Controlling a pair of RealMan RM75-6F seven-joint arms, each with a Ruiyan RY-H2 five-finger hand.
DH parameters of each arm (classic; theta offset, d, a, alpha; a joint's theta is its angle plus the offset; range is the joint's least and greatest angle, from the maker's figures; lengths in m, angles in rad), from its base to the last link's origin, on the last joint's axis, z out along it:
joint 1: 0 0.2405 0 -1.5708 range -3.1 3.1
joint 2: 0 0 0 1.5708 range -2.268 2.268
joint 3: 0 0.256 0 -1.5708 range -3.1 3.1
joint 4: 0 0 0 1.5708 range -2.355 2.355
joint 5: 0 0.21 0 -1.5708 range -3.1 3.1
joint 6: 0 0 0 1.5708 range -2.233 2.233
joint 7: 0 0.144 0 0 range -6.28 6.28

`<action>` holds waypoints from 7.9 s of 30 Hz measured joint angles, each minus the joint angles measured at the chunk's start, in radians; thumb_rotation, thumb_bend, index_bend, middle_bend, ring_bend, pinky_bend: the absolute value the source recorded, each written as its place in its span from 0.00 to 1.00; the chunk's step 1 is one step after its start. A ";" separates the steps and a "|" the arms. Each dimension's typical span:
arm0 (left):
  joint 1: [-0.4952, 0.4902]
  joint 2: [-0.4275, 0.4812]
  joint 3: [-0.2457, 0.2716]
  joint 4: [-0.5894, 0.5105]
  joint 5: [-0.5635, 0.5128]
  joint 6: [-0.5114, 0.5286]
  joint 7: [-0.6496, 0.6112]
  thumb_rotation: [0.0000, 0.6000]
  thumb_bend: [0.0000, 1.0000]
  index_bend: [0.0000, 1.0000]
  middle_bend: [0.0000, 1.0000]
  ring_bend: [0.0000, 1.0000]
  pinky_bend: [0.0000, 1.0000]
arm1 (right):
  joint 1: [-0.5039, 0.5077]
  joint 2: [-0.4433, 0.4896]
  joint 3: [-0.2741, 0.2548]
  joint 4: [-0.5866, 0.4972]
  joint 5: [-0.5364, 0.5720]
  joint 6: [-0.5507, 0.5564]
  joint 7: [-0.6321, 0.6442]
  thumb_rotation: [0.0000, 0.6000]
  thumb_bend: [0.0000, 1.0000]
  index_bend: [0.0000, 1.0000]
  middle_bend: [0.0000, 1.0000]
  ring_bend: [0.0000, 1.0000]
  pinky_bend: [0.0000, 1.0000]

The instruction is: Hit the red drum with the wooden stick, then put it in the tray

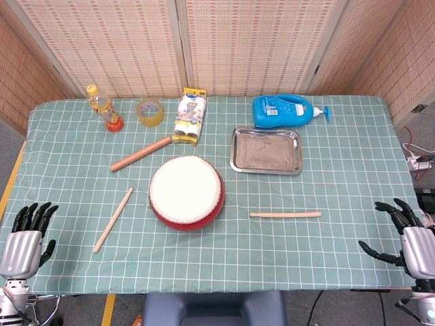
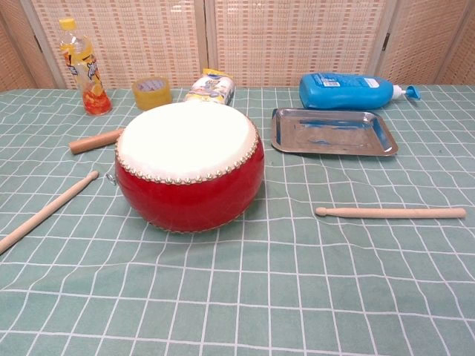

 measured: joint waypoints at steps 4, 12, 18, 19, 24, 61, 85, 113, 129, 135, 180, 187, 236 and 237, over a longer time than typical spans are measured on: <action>-0.001 0.001 0.000 -0.010 -0.009 -0.009 0.010 1.00 0.32 0.15 0.09 0.02 0.03 | -0.002 -0.005 0.001 0.001 -0.002 0.003 0.010 0.73 0.17 0.22 0.26 0.07 0.24; 0.001 0.008 0.008 -0.026 -0.006 -0.014 0.016 1.00 0.32 0.15 0.09 0.02 0.03 | 0.007 -0.032 -0.007 0.020 -0.006 -0.027 0.035 0.73 0.17 0.20 0.26 0.08 0.24; 0.003 0.015 0.011 -0.038 -0.002 -0.012 0.012 1.00 0.32 0.15 0.09 0.02 0.03 | 0.063 -0.069 0.010 0.023 0.006 -0.109 -0.027 0.73 0.17 0.22 0.26 0.08 0.24; 0.004 0.015 0.011 -0.038 -0.002 -0.011 0.010 1.00 0.32 0.15 0.09 0.02 0.03 | 0.078 -0.079 0.017 0.024 0.011 -0.126 -0.041 0.73 0.17 0.23 0.26 0.08 0.24; 0.011 0.016 0.016 -0.034 -0.006 -0.009 0.007 1.00 0.32 0.16 0.09 0.02 0.03 | 0.162 -0.144 0.048 0.043 0.043 -0.239 -0.106 0.73 0.17 0.28 0.26 0.07 0.24; 0.022 0.015 0.012 0.006 -0.040 -0.026 -0.018 1.00 0.32 0.16 0.09 0.02 0.03 | 0.470 -0.548 0.027 0.514 0.067 -0.536 -0.323 1.00 0.29 0.45 0.23 0.00 0.08; 0.028 0.012 0.016 0.029 -0.045 -0.030 -0.043 1.00 0.32 0.17 0.09 0.02 0.03 | 0.473 -0.589 0.019 0.554 0.094 -0.520 -0.321 1.00 0.38 0.54 0.23 0.00 0.08; 0.034 0.040 0.025 -0.024 -0.028 -0.023 -0.005 1.00 0.32 0.17 0.09 0.02 0.03 | 0.431 -0.650 0.104 0.671 0.062 -0.350 0.951 1.00 0.39 0.53 0.33 0.19 0.22; 0.027 0.051 0.028 -0.054 -0.025 -0.034 0.027 1.00 0.32 0.17 0.09 0.02 0.03 | 0.479 -0.781 0.069 1.029 0.008 -0.386 1.672 1.00 0.42 0.50 0.34 0.24 0.27; 0.026 0.052 0.031 -0.056 -0.023 -0.037 0.031 1.00 0.32 0.17 0.09 0.02 0.03 | 0.484 -0.816 0.038 1.118 -0.012 -0.386 1.792 1.00 0.44 0.48 0.34 0.24 0.27; 0.029 0.048 0.043 -0.022 -0.017 -0.048 -0.010 1.00 0.32 0.17 0.09 0.02 0.03 | 0.477 -0.813 -0.101 1.121 -0.101 -0.306 1.711 1.00 0.44 0.61 0.57 0.46 0.48; 0.023 0.048 0.043 -0.028 -0.024 -0.061 0.001 1.00 0.32 0.17 0.09 0.02 0.03 | 0.487 -0.812 -0.097 1.110 -0.089 -0.333 1.681 1.00 0.44 0.65 0.63 0.53 0.66; 0.011 0.048 0.049 -0.027 -0.038 -0.095 -0.006 1.00 0.32 0.17 0.09 0.00 0.02 | 0.481 -0.831 -0.050 1.095 -0.036 -0.340 1.562 0.98 0.25 0.94 0.97 0.94 1.00; 0.011 0.048 0.050 -0.027 -0.038 -0.095 -0.006 1.00 0.32 0.17 0.09 0.00 0.02 | 0.481 -0.832 -0.047 1.094 -0.035 -0.339 1.557 0.98 0.29 0.96 0.98 0.96 1.00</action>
